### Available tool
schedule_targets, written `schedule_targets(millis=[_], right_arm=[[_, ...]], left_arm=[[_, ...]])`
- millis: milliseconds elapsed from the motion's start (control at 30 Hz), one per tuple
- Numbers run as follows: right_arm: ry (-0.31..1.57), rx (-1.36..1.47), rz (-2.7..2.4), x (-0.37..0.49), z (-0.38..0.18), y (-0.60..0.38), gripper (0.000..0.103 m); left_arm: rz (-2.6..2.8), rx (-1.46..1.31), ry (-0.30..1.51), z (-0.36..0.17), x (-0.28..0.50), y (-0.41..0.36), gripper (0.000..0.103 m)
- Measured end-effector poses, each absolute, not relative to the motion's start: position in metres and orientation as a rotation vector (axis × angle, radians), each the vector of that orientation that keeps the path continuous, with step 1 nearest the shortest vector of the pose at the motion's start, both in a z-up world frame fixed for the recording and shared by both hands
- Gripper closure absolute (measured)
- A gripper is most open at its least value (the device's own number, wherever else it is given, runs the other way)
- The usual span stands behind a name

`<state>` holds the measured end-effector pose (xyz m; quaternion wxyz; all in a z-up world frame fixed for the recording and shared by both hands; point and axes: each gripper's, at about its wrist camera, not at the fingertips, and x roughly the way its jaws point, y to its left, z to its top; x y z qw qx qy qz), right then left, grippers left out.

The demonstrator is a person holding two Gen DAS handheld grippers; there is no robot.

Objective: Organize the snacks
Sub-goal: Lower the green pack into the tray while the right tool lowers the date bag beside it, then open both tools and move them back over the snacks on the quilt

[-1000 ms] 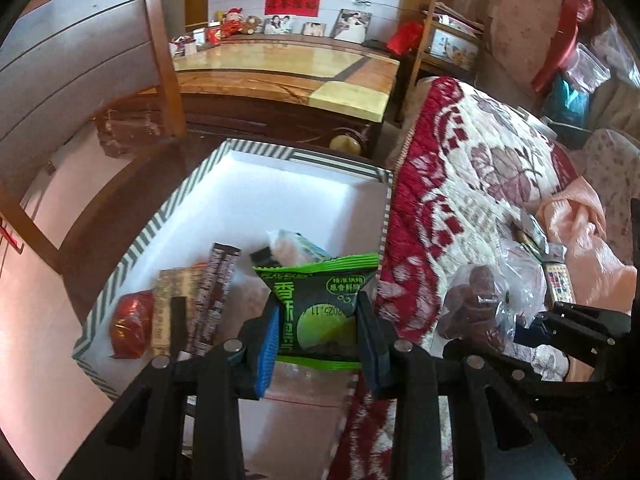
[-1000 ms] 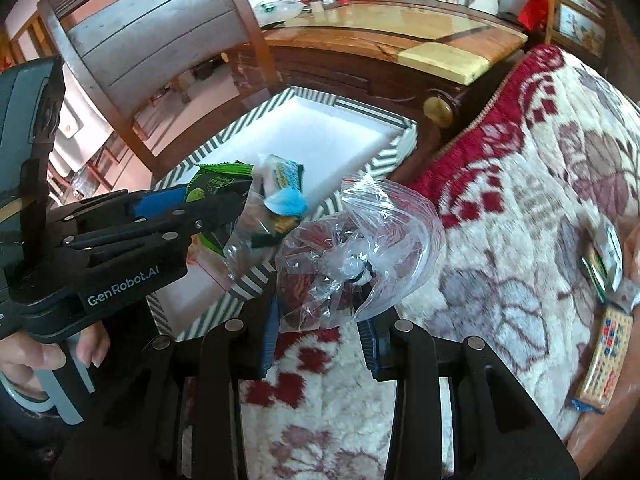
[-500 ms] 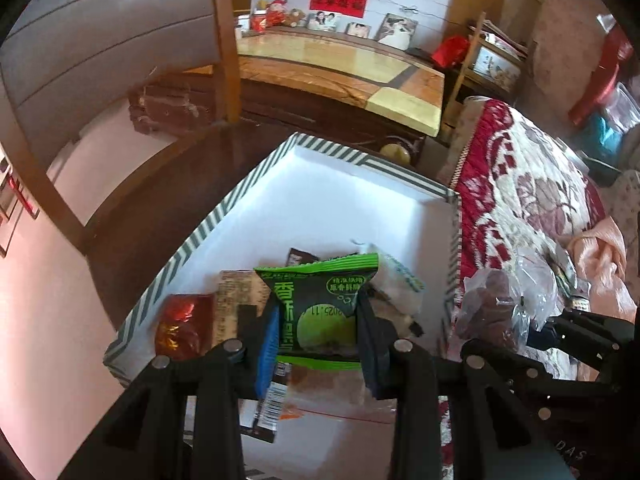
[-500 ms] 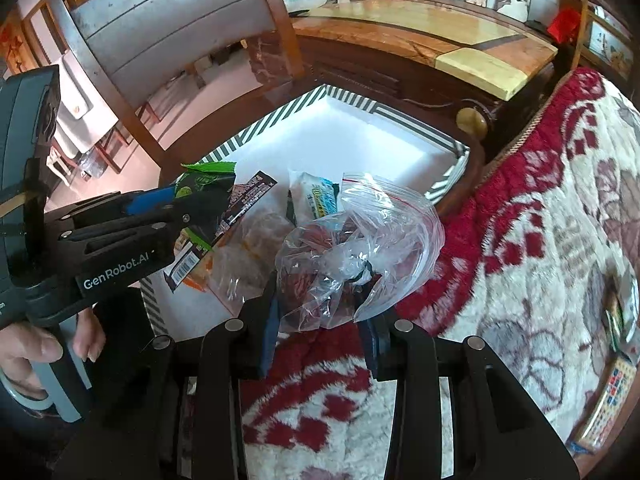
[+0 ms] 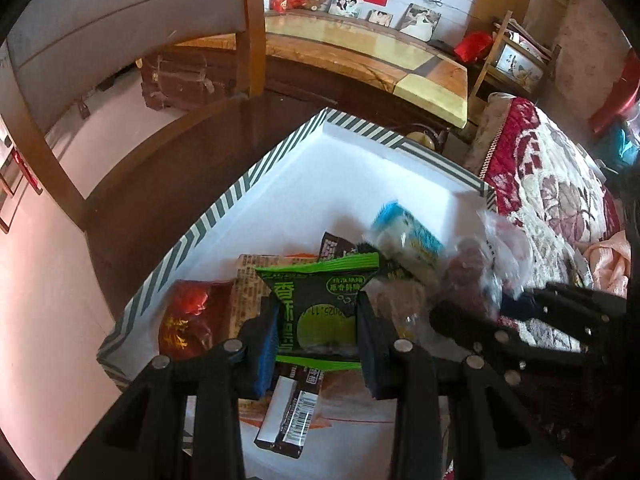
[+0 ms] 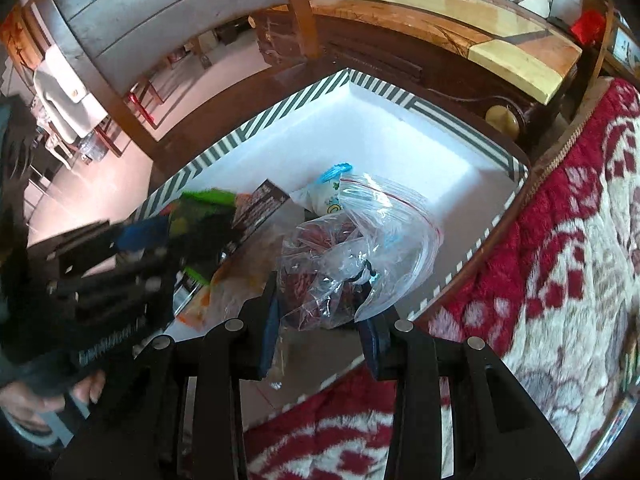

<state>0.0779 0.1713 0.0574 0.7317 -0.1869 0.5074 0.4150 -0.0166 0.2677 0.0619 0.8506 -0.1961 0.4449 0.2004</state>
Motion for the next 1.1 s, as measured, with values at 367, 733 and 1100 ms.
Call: schedule_targets(millis=[367, 733, 1100], right_arm=[[1.116, -0.487, 0.9, 0.077, 0.056, 0.186, 0.063], [1.107, -0.447, 0.865, 0.075, 0.072, 0.155, 0.051], [1.049, -0.444, 0.835, 0.071, 0.084, 0.152, 0.051]], left_arm=[[0.454, -0.405, 0.939, 0.06, -0.015, 0.27, 0.062], [0.474, -0.392, 0.922, 0.066, -0.018, 0.266, 0.028], [0.489, -0.397, 0.918, 0.071, -0.024, 0.265, 0.023]])
